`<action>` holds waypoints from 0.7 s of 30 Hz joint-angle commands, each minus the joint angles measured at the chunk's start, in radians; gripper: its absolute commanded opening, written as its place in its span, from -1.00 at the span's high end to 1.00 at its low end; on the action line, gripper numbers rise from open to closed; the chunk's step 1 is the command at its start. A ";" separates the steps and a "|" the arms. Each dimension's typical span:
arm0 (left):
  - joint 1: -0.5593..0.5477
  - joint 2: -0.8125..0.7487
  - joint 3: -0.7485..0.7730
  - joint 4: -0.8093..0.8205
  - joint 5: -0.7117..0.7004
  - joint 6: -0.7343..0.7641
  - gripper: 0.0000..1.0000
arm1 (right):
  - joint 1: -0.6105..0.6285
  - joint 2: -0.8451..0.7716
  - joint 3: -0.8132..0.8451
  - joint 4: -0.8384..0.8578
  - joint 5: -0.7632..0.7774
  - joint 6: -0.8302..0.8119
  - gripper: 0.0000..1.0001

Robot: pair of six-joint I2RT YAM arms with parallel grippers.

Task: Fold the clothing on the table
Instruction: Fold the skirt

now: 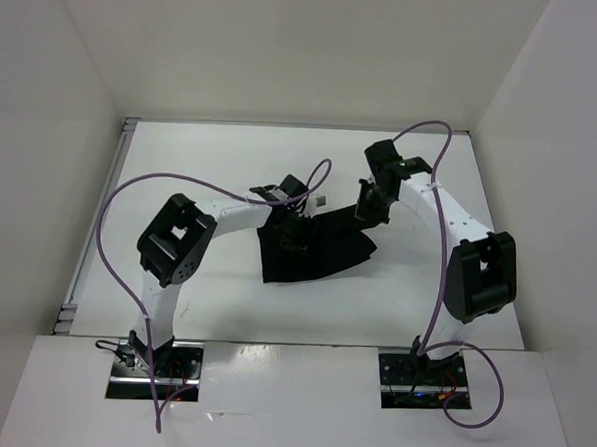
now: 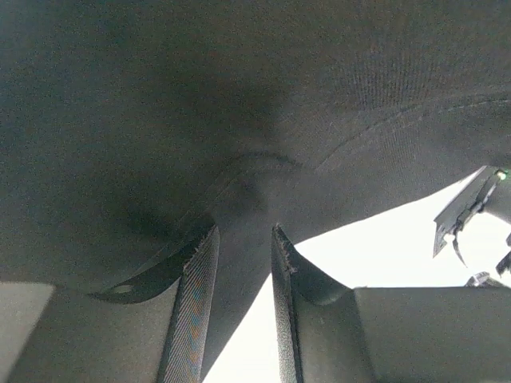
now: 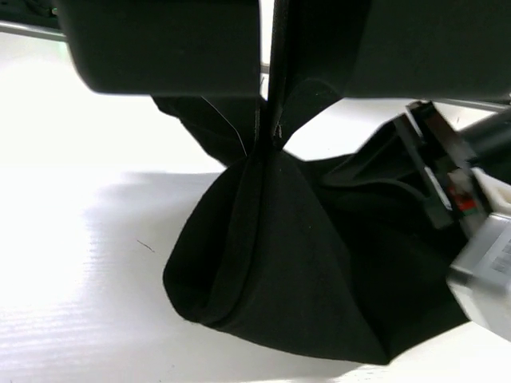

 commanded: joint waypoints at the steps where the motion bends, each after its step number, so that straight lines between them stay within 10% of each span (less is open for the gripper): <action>1: 0.047 -0.063 0.097 -0.044 -0.044 0.027 0.20 | -0.005 0.008 0.055 -0.031 -0.011 -0.046 1.00; 21: 0.137 0.267 0.501 -0.162 0.012 0.084 0.45 | -0.005 0.054 0.075 -0.050 0.018 -0.075 1.00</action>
